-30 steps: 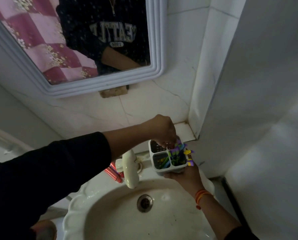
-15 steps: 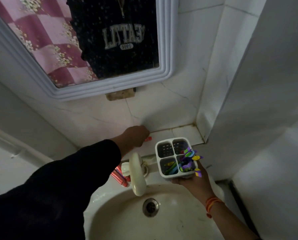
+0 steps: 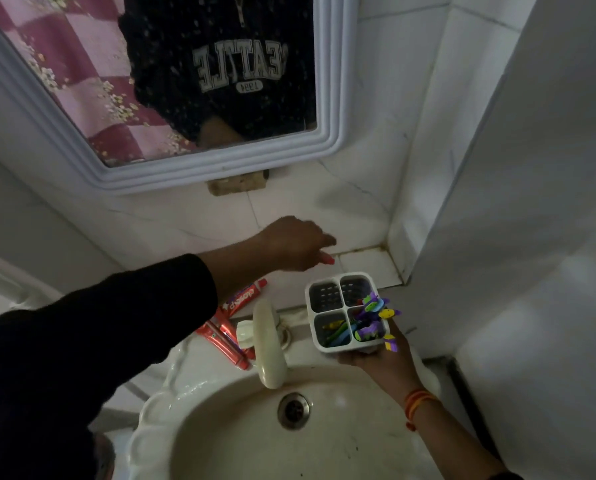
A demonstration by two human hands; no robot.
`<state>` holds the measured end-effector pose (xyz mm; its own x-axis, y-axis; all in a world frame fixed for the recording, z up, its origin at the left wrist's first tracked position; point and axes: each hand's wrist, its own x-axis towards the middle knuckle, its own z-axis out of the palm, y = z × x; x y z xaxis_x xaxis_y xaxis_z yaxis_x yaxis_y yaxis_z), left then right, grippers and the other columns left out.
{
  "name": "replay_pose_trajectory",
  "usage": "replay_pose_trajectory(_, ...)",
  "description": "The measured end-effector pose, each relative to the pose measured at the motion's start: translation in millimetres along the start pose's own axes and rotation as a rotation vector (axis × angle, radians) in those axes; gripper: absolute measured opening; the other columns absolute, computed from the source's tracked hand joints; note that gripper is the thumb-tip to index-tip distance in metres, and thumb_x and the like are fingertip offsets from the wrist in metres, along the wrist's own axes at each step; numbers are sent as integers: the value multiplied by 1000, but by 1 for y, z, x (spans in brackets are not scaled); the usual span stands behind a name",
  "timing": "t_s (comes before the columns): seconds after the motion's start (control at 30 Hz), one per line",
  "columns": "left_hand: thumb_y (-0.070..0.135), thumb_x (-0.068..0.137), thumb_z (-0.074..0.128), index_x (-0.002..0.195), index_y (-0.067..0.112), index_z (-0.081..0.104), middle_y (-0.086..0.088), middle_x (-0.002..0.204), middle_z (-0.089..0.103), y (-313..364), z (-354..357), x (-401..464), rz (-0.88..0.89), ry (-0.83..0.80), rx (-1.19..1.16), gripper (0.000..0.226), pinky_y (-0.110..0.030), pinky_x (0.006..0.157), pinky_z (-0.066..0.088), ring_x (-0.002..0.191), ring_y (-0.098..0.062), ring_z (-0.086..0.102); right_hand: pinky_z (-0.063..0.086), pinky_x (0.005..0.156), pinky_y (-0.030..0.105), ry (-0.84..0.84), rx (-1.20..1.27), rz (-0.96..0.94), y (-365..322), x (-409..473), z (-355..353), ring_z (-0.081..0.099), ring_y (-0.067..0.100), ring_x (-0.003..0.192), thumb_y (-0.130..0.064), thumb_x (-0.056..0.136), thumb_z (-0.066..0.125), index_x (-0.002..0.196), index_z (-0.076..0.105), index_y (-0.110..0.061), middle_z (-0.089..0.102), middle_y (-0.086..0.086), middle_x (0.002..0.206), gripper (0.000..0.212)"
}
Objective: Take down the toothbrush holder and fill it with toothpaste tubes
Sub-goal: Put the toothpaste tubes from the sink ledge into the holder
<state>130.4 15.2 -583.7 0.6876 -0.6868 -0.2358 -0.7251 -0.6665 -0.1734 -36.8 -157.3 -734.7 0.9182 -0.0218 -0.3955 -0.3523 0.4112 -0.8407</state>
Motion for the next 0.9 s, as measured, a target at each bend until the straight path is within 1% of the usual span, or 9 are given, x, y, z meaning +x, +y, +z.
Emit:
replay_pose_trajectory(0.03, 51, 97, 52, 125, 20, 61, -5, 109, 67, 6, -19, -1, -52, -5, -55, 43, -34, 74, 49, 98, -24, 66, 61, 67, 54, 7, -22, -1, 1, 2, -2, 73, 31, 94, 13, 76, 74, 120, 61, -6, 65, 24, 122, 50)
replay_pose_trajectory(0.1, 53, 90, 64, 107, 17, 68, -1, 93, 68, 19, -49, 1, -108, -29, -173, 40, -29, 65, 47, 86, -19, 65, 62, 71, 52, -5, -112, -9, 0, 0, -1, 74, 24, 94, -3, 80, 78, 123, 61, -9, 68, 18, 121, 47)
replay_pose_trajectory(0.17, 49, 85, 73, 101, 17, 73, 0, 89, 73, 32, -66, 4, -99, -131, -213, 36, -27, 68, 53, 83, -16, 68, 57, 82, 62, -8, -170, -25, -3, -4, -1, 70, 28, 106, -29, 54, 95, 123, 62, -15, 70, 11, 119, 77)
replay_pose_trajectory(0.27, 35, 83, 77, 106, 16, 75, -1, 89, 79, 56, -69, 7, -101, -326, -298, 30, -29, 73, 63, 72, -13, 74, 63, 77, 41, 29, -435, -181, -2, -6, -3, 69, 20, 108, -5, 46, 97, 123, 60, -14, 72, 6, 115, 85)
replay_pose_trajectory(0.47, 26, 80, 75, 81, 7, 75, -4, 67, 64, 94, -48, 4, -204, -108, -326, 19, -30, 64, 61, 67, -23, 68, 57, 71, 14, 8, -498, -230, -4, -8, -2, 68, -2, 100, 16, 54, 88, 123, 57, -4, 69, 6, 114, 78)
replay_pose_trajectory(0.6, 44, 95, 59, 78, 4, 72, -9, 72, 77, 84, -41, 1, -337, -222, -671, 46, -30, 71, 63, 64, -22, 75, 51, 64, 5, -5, -460, -169, -6, -10, 1, 64, -16, 79, 4, 67, 87, 106, 53, -33, 62, -13, 102, 63)
replay_pose_trajectory(0.7, 41, 98, 59, 94, 2, 75, -11, 85, 80, 52, -42, -11, -460, -134, -923, 42, -31, 70, 64, 75, -24, 79, 59, 74, 17, 40, -458, -179, -3, -7, -1, 68, -8, 89, 4, 64, 88, 115, 60, -16, 68, 1, 108, 62)
replay_pose_trajectory(0.8, 35, 96, 59, 102, 3, 76, -11, 98, 78, 15, -24, -28, -495, -82, -661, 36, -37, 87, 60, 91, -28, 75, 60, 88, 46, 30, -477, -186, -2, -8, -1, 70, 8, 99, -11, 50, 97, 107, 63, -25, 72, -1, 107, 68)
replay_pose_trajectory(0.9, 33, 92, 62, 113, 5, 74, -11, 117, 73, -14, 14, -43, -512, -205, -392, 36, -37, 96, 53, 107, -29, 68, 58, 91, 43, 60, -435, -119, -4, -10, 3, 68, 7, 95, -10, 49, 96, 107, 62, -20, 71, -5, 103, 68)
